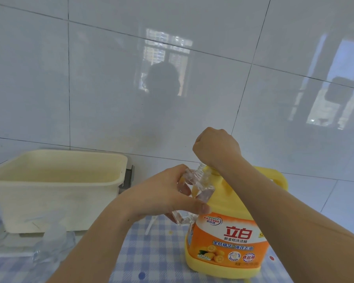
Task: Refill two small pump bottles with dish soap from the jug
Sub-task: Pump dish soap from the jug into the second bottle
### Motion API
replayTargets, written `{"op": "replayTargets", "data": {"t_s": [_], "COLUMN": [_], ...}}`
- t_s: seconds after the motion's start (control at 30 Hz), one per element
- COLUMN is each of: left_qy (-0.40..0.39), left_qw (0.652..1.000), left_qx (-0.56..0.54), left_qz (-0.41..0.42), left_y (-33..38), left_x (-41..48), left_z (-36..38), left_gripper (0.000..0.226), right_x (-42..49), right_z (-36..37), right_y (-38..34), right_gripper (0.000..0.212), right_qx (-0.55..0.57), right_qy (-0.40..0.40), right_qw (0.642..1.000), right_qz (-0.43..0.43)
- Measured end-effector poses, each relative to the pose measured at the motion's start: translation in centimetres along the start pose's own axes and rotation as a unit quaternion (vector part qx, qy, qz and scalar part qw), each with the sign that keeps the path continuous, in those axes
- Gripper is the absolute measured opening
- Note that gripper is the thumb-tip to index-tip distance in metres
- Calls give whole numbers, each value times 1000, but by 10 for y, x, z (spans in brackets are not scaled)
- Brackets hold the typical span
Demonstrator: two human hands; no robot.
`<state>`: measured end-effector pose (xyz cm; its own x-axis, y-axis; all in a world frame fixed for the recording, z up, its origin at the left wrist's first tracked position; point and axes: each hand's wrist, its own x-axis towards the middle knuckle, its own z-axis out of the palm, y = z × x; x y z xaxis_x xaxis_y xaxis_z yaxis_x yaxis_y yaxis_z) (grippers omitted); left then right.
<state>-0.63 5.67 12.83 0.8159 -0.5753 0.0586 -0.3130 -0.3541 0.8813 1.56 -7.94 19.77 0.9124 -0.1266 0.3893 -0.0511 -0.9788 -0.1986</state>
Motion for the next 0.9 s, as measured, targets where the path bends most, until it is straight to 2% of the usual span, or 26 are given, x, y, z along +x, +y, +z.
{"op": "replayTargets", "data": {"t_s": [0.3, 0.43, 0.53, 0.9], "left_qy": [0, 6, 10, -14], "left_qw": [1000, 999, 998, 998], "left_qx": [-11, -38, -42, -24], "left_qz": [9, 26, 38, 49], "left_y": [3, 6, 8, 14], "left_x": [-1, -4, -6, -11], "left_z": [1, 1, 0, -2], "left_gripper": [63, 80, 89, 66], "right_x": [2, 12, 14, 13], "right_z": [-5, -24, -36, -21], "right_y": [-1, -3, -5, -3], "right_gripper": [14, 34, 41, 38], "right_qx": [25, 49, 48, 26], "right_qy": [-9, 29, 53, 43], "right_qw": [999, 998, 997, 998], "right_qz": [20, 29, 28, 24]}}
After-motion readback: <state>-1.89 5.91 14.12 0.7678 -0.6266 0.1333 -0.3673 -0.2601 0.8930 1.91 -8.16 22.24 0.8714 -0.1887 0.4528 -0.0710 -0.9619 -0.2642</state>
